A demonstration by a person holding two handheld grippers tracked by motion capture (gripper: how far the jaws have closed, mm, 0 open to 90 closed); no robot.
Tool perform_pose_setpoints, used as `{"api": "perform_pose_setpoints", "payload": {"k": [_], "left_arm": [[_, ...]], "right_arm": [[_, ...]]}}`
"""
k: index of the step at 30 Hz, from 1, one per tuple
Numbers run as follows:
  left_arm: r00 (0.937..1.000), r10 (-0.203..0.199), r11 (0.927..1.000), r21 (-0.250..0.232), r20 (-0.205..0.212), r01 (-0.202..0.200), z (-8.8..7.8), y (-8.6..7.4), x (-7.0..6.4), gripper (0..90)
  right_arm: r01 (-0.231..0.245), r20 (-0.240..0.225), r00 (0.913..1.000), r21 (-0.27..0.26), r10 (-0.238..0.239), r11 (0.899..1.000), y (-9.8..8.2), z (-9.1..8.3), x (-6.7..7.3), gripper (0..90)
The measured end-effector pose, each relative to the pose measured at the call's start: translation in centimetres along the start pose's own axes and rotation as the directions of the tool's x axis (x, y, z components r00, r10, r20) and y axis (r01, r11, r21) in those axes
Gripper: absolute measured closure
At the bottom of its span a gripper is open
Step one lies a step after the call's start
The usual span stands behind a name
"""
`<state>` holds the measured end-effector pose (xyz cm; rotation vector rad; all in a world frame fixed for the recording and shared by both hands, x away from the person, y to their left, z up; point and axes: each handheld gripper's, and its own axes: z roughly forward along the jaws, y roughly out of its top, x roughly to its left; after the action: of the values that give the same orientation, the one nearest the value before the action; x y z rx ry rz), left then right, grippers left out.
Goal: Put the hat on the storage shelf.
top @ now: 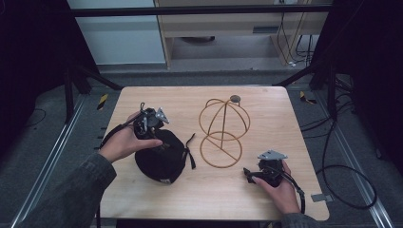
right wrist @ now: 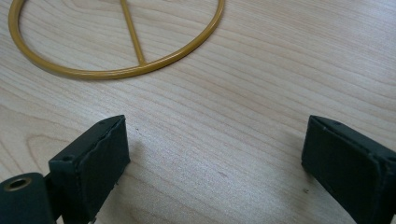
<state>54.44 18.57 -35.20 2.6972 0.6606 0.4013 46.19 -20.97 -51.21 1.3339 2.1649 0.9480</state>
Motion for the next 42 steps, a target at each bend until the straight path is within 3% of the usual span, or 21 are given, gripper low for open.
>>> {"api": "perform_pose_setpoints", "payload": {"k": [6, 13, 21, 24, 32, 42], "left_arm": [[0.9999, -0.007, 0.9999, -0.011, 0.013, 0.007, 0.4, -0.1, 0.0, 8.4], [0.9997, -0.011, 0.9999, 0.006, -0.023, 0.011, 0.5, 0.0, 0.0, 8.7], [0.9988, -0.046, 0.9988, 0.014, 0.019, 0.046, 1.0, -0.2, 1.0, 23.1], [0.9985, -0.034, 0.999, 0.03, 0.043, 0.032, 1.2, -0.2, 0.9, 29.0], [0.9976, -0.048, 0.9988, 0.012, 0.05, 0.047, 1.2, -0.8, 0.6, 33.9], [0.9967, -0.054, 0.9969, 0.061, 0.06, 0.05, 2.0, -1.9, 0.5, 40.6]], "right_arm": [[0.0, 0.0, 1.0, 0.0, 0.0, 1.0, 0.0, 0.0, 0.0, 7.6], [0.0, 0.0, 1.0, 0.0, 0.0, 1.0, 0.0, 0.0, 0.0, 7.6], [0.0, 0.0, 1.0, 0.0, 0.0, 1.0, 0.0, 0.0, 0.0, 7.7], [0.0, 0.0, 1.0, 0.0, 0.0, 1.0, 0.0, 0.0, 0.0, 7.7], [0.001, 0.0, 1.0, -0.001, -0.001, 1.0, 0.0, 0.0, 0.0, 7.7], [-0.001, -0.001, 1.0, -0.002, 0.001, 1.0, 0.0, 0.0, 0.0, 7.6]]}}
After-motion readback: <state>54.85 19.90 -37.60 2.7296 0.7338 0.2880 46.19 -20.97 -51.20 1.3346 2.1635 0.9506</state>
